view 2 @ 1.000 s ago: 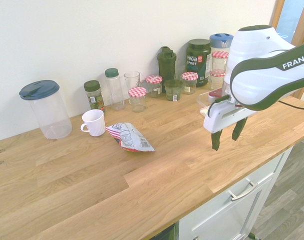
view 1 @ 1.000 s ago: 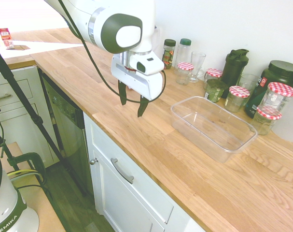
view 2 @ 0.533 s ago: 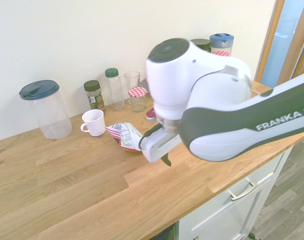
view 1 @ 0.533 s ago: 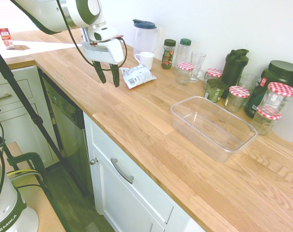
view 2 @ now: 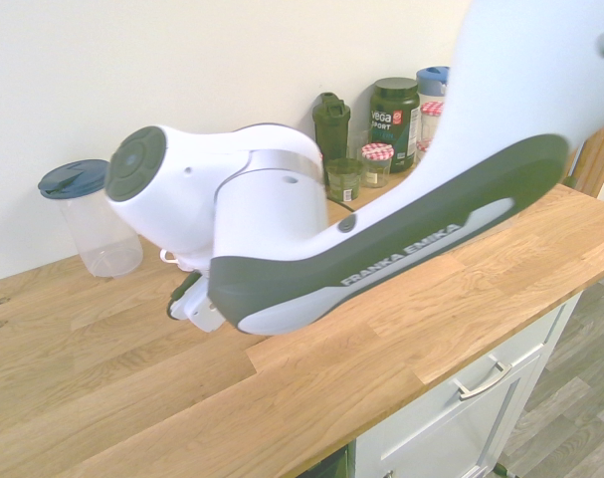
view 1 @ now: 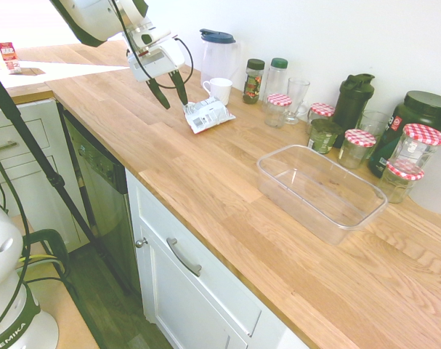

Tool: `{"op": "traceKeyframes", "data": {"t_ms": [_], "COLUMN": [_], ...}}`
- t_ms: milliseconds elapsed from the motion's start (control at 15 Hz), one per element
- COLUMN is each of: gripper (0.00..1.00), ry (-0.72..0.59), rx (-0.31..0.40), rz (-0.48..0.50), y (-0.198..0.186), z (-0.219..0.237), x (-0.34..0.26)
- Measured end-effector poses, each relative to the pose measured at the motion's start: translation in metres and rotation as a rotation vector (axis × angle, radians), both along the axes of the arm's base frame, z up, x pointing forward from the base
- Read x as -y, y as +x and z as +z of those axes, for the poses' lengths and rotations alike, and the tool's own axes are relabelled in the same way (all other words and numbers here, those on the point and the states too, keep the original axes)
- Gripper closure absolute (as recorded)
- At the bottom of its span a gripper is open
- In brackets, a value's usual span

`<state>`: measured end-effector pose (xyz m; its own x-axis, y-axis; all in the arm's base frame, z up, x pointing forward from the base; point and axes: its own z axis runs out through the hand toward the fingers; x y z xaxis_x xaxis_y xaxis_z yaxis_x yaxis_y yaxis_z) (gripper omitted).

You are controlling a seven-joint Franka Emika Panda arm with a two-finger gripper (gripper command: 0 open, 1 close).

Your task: Put the chip bag into the container

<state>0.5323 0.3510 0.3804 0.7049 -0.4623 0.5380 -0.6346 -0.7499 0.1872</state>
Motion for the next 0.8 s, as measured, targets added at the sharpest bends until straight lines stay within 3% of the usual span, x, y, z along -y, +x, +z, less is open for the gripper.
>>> {"op": "traceKeyframes", "data": {"t_ms": [67,400,800], "gripper": [1.0,1.0,1.0], "ry": [-0.019,-0.055,-0.084], "rx": [0.0,-0.013,-0.016], "rz": [-0.007,-0.036,-0.038], "y": [0.012,0.059,0.062], "z": [-0.007,-0.032,-0.03], "x": [-0.003,0.002,-0.002]}}
